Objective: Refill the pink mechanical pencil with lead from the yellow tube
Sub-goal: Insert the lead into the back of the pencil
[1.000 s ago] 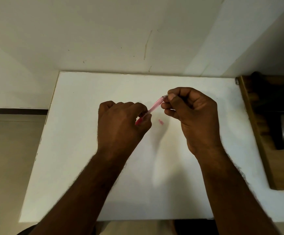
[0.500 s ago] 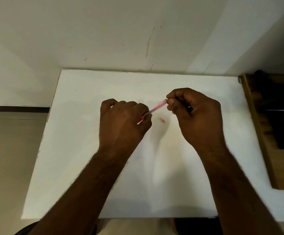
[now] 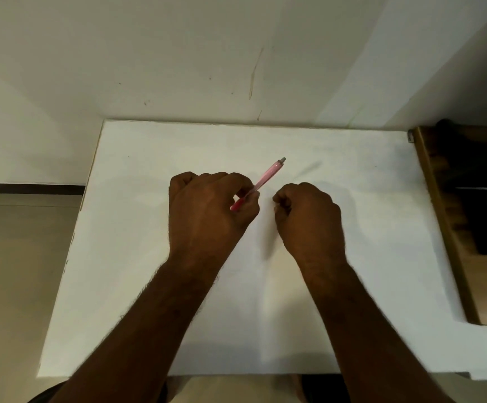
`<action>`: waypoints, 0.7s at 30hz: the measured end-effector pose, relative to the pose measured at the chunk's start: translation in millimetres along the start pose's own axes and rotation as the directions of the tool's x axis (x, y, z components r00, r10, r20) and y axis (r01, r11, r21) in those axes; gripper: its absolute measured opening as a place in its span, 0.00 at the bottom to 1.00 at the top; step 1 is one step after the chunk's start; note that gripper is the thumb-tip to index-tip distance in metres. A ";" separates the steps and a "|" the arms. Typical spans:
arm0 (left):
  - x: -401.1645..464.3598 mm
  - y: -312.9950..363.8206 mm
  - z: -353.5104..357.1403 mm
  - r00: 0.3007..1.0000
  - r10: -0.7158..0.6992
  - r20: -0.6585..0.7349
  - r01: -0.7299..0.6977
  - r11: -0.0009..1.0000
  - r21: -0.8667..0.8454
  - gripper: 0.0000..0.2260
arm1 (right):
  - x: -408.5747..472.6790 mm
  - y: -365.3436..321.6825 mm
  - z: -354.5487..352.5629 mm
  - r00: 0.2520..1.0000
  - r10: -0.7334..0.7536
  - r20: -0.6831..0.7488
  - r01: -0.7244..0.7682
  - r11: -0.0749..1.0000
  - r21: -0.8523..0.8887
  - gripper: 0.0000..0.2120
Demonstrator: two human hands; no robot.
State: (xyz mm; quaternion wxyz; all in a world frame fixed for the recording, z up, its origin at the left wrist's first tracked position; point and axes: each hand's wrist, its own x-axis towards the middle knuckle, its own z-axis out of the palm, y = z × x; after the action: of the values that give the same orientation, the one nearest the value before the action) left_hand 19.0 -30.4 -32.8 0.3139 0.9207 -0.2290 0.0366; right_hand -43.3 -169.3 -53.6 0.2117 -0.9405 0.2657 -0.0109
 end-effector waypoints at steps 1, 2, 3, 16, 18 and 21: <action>0.1 0.0 -0.3 1.000 -0.001 0.002 0.001 1.000 -0.002 0.08 | 0.8 0.5 -0.5 1.000 0.011 0.001 -0.011 1.000 0.010 0.10; 0.3 -0.2 -0.6 1.000 -0.002 0.004 0.002 1.000 -0.004 0.08 | 1.8 1.1 -1.7 1.000 0.021 0.004 -0.021 0.999 0.039 0.11; 0.6 -0.3 -0.7 1.000 -0.003 0.006 0.003 1.000 -0.006 0.08 | 2.8 1.5 -3.6 0.999 0.035 0.004 -0.035 0.994 0.107 0.11; 1.3 -0.4 1.6 1.000 0.017 0.014 -0.017 1.000 0.020 0.08 | 7.6 -2.9 -39.9 0.976 0.171 0.132 -0.146 0.076 0.986 0.08; 1.3 -0.9 1.5 1.000 0.018 0.015 -0.019 1.000 0.019 0.08 | 7.6 -3.8 -39.4 0.980 0.166 0.109 -0.126 0.101 0.987 0.09; 1.1 -1.5 0.8 1.000 0.023 0.013 -0.023 1.000 0.015 0.08 | 8.1 -3.6 -38.9 0.983 0.165 0.084 -0.107 0.137 0.985 0.09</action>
State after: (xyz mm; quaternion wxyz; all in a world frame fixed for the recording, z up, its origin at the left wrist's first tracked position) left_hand 20.6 -30.3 -34.0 0.3049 0.9206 -0.2411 0.0362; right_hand -39.8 -185.9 -17.4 0.7666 -0.5468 0.2826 -0.1831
